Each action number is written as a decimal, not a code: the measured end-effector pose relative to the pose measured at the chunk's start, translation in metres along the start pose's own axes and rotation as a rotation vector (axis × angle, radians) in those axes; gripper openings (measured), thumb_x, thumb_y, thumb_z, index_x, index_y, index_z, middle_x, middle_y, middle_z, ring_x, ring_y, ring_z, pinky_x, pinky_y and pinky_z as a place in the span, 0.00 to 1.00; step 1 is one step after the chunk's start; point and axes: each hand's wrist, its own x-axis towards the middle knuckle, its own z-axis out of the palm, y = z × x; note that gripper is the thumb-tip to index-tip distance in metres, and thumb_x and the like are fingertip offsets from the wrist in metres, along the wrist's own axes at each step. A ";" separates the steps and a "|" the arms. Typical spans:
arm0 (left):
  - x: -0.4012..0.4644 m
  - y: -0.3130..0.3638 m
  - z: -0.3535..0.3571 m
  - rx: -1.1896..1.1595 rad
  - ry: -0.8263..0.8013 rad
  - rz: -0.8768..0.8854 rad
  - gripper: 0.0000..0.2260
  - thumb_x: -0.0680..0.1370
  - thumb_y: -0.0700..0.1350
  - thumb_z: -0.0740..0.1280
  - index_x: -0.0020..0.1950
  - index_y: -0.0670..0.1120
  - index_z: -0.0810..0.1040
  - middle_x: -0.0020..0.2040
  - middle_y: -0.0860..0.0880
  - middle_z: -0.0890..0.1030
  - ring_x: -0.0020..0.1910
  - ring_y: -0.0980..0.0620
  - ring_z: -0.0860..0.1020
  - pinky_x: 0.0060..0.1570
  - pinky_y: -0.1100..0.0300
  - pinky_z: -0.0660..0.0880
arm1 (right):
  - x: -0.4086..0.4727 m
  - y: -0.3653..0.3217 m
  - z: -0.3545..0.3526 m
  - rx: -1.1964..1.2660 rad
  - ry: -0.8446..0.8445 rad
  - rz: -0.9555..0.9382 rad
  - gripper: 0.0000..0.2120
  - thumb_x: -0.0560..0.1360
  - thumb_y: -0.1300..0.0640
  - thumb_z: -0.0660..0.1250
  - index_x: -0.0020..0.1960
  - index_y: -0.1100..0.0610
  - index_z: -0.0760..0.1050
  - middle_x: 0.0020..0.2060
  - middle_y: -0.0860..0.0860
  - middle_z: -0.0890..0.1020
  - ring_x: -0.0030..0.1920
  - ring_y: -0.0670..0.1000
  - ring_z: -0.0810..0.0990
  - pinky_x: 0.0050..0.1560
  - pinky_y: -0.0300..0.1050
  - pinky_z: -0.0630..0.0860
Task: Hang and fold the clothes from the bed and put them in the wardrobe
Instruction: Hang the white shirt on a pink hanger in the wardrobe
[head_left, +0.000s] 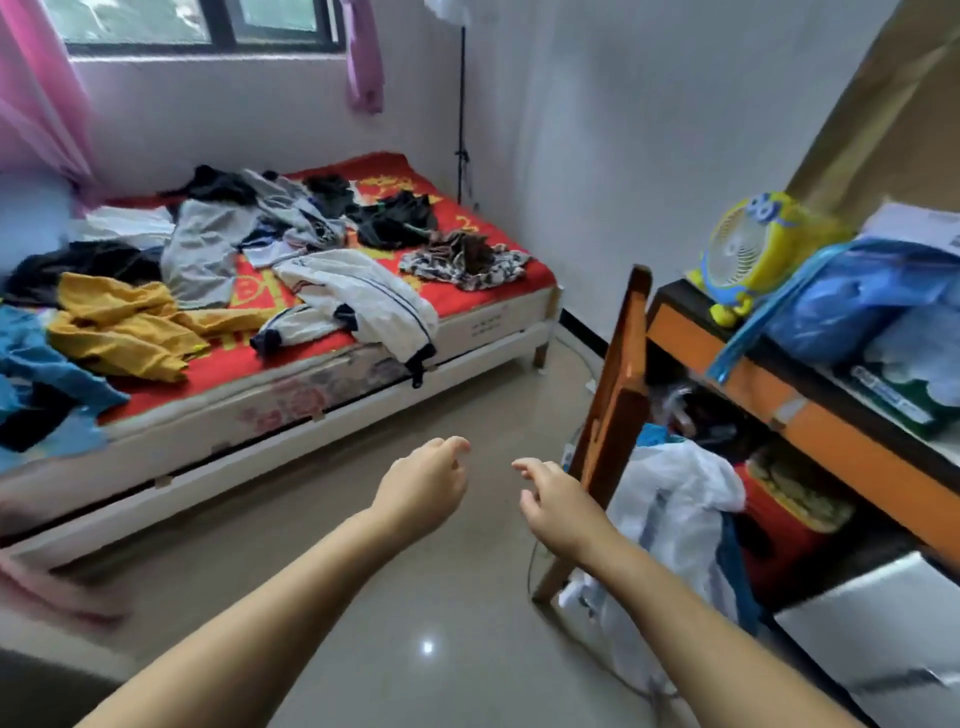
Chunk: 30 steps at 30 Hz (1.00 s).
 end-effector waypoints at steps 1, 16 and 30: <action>0.014 0.029 0.014 -0.007 -0.015 0.042 0.17 0.79 0.45 0.58 0.68 0.50 0.70 0.60 0.49 0.77 0.58 0.47 0.76 0.58 0.54 0.72 | -0.006 0.027 -0.019 0.002 0.026 0.033 0.20 0.78 0.61 0.56 0.70 0.55 0.67 0.64 0.56 0.73 0.63 0.55 0.74 0.63 0.45 0.69; 0.123 0.256 0.179 0.019 -0.377 0.411 0.17 0.79 0.45 0.58 0.67 0.53 0.71 0.60 0.50 0.77 0.54 0.50 0.77 0.53 0.54 0.76 | -0.055 0.286 -0.135 0.137 0.168 0.499 0.19 0.80 0.59 0.55 0.71 0.52 0.66 0.65 0.53 0.72 0.62 0.52 0.73 0.60 0.45 0.71; 0.277 0.311 0.344 -0.095 -0.666 0.140 0.14 0.81 0.45 0.58 0.67 0.49 0.71 0.60 0.48 0.78 0.55 0.49 0.78 0.53 0.62 0.73 | 0.051 0.461 -0.133 0.229 0.001 0.788 0.21 0.79 0.60 0.56 0.72 0.55 0.66 0.68 0.52 0.71 0.65 0.52 0.72 0.62 0.47 0.72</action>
